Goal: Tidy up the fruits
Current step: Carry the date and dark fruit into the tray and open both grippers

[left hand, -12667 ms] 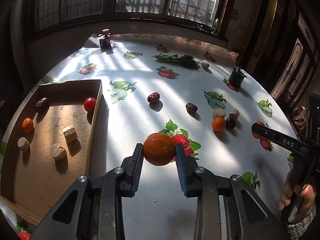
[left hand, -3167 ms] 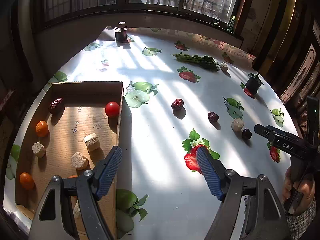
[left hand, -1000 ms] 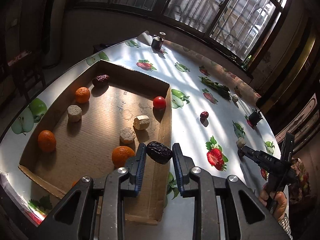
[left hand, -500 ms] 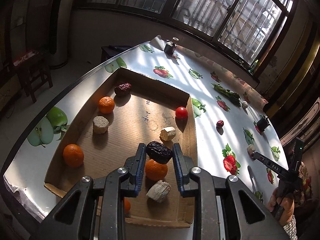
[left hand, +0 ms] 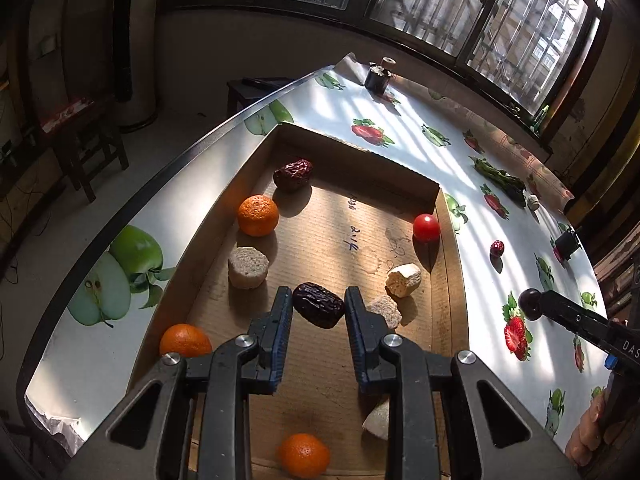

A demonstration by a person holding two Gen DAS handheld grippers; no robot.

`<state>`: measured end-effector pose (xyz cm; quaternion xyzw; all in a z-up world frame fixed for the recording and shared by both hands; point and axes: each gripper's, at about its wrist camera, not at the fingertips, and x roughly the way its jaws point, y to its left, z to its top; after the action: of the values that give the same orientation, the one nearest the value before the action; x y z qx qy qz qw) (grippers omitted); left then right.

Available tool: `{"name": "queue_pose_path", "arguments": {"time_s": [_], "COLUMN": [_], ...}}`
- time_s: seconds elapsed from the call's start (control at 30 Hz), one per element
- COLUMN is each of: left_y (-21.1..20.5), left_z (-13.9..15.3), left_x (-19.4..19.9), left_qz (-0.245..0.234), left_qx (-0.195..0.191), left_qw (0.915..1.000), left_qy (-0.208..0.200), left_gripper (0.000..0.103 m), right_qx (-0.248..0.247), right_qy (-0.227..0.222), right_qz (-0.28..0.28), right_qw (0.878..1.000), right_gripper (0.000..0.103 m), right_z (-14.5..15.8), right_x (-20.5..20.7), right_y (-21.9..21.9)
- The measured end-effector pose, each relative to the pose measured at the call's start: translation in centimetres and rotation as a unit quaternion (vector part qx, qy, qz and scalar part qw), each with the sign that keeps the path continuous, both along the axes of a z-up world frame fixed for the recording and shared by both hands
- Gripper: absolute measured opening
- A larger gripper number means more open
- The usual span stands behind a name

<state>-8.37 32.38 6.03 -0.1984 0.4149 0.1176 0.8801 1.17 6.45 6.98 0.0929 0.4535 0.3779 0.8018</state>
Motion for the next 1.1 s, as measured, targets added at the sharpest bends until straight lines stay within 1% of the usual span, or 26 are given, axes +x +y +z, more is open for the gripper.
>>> {"name": "queue_pose_path", "arguments": {"time_s": [0.1, 0.2, 0.37, 0.47, 0.53, 0.67, 0.73, 0.77, 0.83, 0.9, 0.93, 0.97, 1.0, 1.03, 1.07, 1.1], "left_y": [0.9, 1.5, 2.0, 2.3, 2.5, 2.9, 2.9, 2.9, 2.8, 2.2, 1.7, 0.9, 0.0, -1.2, -2.4, -3.7], "left_z": [-0.7, -1.4, -2.5, -3.2, -3.3, -3.3, -2.9, -2.5, -1.5, 0.0, 0.8, 1.7, 2.6, 3.5, 4.4, 5.3], "left_x": [1.3, 1.8, 2.0, 1.9, 1.6, 1.0, 0.4, 0.0, -1.2, -2.7, -3.5, -4.3, -4.9, -5.4, -5.9, -6.2], "left_qz": [0.005, 0.003, 0.0, 0.0, 0.004, 0.017, 0.025, 0.031, 0.051, 0.076, 0.087, 0.096, 0.103, 0.107, 0.106, 0.103], "left_qx": [0.003, -0.002, -0.01, -0.017, -0.018, -0.023, -0.024, -0.021, -0.008, 0.016, 0.033, 0.058, 0.089, 0.123, 0.159, 0.192], "left_qw": [0.9997, 0.9995, 0.999, 0.9986, 0.9988, 0.9988, 0.9988, 0.9988, 0.9983, 0.9967, 0.9955, 0.9936, 0.9906, 0.9866, 0.9815, 0.9758], "left_qy": [0.022, 0.033, 0.044, 0.05, 0.046, 0.04, 0.036, 0.033, 0.027, 0.021, 0.016, 0.009, 0.003, -0.003, -0.011, -0.019], "left_gripper": [0.026, 0.026, 0.026, 0.026, 0.026, 0.026, 0.026, 0.028, 0.038, 0.051, 0.053, 0.059, 0.066, 0.071, 0.08, 0.086], "right_qx": [-0.011, -0.023, -0.06, -0.079, -0.088, -0.095, -0.095, -0.093, -0.086, -0.075, -0.073, -0.071, -0.068, -0.064, -0.061, -0.061], "right_qy": [-0.004, -0.001, 0.021, 0.028, 0.028, 0.012, 0.004, 0.001, -0.009, -0.024, -0.03, -0.039, -0.048, -0.057, -0.067, -0.077], "right_qz": [0.03, 0.044, 0.056, 0.058, 0.059, 0.062, 0.06, 0.058, 0.05, 0.038, 0.028, 0.013, -0.004, -0.019, -0.033, -0.045], "right_qw": [0.999, 0.999, 0.996, 0.995, 0.994, 0.993, 0.994, 0.994, 0.995, 0.996, 0.997, 0.997, 0.997, 0.996, 0.995, 0.994], "right_gripper": [0.02, 0.02, 0.02, 0.02, 0.021, 0.021, 0.023, 0.025, 0.029, 0.031, 0.032, 0.037, 0.047, 0.051, 0.06, 0.065], "right_z": [-0.1, -0.7, -3.3, -4.6, -5.1, -5.1, -4.8, -4.6, -3.6, -2.3, -1.7, -1.0, -0.3, 0.3, 0.8, 1.1], "right_x": [0.0, 1.1, 3.8, 4.6, 4.7, 4.4, 4.2, 4.1, 3.6, 2.7, 2.2, 1.4, 0.6, -0.3, -1.4, -2.4], "right_y": [4.5, 8.4, 13.4, 15.0, 15.4, 15.9, 15.9, 15.7, 14.9, 13.4, 12.5, 11.3, 9.9, 8.5, 7.0, 5.6]}}
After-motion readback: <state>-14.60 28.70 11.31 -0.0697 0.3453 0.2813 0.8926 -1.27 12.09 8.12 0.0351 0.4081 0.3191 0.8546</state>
